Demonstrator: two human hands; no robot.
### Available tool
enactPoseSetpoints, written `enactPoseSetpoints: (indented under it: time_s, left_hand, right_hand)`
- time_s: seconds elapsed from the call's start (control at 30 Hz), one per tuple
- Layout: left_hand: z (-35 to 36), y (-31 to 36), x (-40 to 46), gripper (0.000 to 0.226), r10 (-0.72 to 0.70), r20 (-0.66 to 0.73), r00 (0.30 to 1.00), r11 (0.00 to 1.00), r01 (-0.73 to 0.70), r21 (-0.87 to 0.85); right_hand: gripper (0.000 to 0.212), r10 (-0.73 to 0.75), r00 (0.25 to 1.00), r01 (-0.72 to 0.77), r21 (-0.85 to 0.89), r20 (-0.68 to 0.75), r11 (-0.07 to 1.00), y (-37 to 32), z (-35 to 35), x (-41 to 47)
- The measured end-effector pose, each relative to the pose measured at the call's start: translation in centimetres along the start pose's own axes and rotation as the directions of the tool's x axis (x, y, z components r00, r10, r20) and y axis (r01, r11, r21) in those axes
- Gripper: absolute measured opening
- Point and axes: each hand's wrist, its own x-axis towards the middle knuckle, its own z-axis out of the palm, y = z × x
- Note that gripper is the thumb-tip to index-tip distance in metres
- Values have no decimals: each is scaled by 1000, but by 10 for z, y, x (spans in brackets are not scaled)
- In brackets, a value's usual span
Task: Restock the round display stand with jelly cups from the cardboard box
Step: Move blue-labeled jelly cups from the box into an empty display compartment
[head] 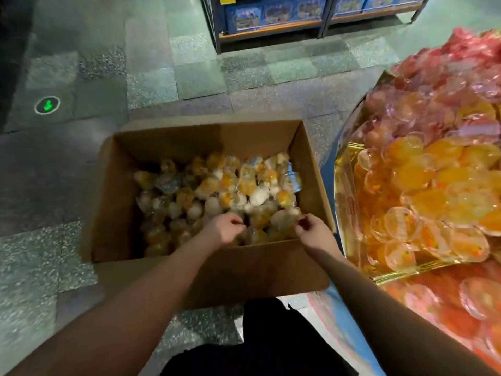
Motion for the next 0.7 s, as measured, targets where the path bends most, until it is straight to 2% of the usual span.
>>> enactPoseSetpoints:
  time_s: [0.13,0.23,0.4,0.53,0.7]
  left_hand:
    - [12,2,44,39,-138,95,986,990,135,37]
    - [25,-1,69,58,-213,191,958,976,199,90]
    - [45,-3,95,87,-287,308,907,957,263,118]
    - [59,-11,108,93,-316,306,898,935,240,259]
    - [70,-18,114,92,-257,259,931,912,144,385]
  right_hand:
    - [37,81,987,-65,-120,136,991,6,8,44]
    - [54,185,952,-122,-252,244,960,9,16,72]
    - [78,295,895,-170,-354,336,920,15,30,106]
    - [86,297,868,-147,-366,397,919,21,40,122]
    - [83,224,895,-28,-451,387,892,30,50,125]
